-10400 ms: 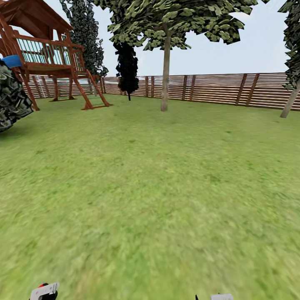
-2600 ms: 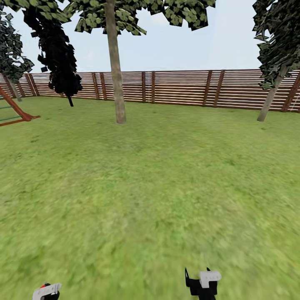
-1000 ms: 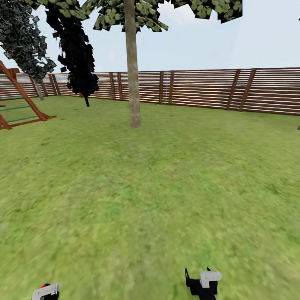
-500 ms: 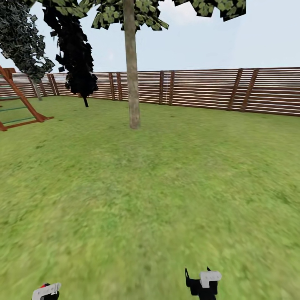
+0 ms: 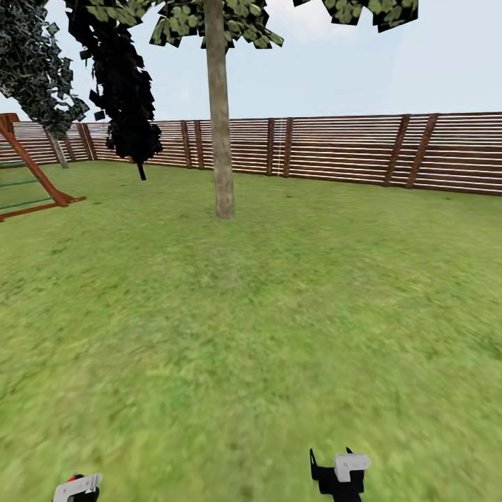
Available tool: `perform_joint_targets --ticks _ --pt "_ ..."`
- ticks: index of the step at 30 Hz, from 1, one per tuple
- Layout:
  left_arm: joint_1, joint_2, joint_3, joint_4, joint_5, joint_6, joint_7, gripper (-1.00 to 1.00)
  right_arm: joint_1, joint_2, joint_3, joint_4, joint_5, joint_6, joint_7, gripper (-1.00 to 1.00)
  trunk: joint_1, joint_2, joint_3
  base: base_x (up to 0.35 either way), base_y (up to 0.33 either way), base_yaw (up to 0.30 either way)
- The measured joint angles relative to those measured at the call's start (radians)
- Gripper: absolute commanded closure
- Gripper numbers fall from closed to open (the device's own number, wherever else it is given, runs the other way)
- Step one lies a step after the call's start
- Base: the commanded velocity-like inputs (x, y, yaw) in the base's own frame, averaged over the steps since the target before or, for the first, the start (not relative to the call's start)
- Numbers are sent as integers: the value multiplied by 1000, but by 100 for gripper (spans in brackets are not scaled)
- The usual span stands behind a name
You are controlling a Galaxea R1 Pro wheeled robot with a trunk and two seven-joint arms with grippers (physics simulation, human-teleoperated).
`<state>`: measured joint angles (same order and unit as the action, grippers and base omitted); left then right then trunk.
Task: In the garden, pick up the pesticide atomizer on the floor and spray pesticide onto both trees until each tree trunk is fully covered.
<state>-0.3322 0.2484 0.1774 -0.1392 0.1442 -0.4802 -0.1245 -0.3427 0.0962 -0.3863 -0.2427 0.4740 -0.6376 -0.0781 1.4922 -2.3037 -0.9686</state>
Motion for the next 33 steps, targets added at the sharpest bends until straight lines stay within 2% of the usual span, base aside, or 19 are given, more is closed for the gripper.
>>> perform_joint_targets --ticks 25,33 --pt "0 0 0 0 0 0 0 100 0 0 1 0 0 0 0 -100 0 0 0 340 0 1" --pt "0 0 0 0 0 0 0 100 0 0 2 0 0 0 0 -100 0 0 0 340 0 219"
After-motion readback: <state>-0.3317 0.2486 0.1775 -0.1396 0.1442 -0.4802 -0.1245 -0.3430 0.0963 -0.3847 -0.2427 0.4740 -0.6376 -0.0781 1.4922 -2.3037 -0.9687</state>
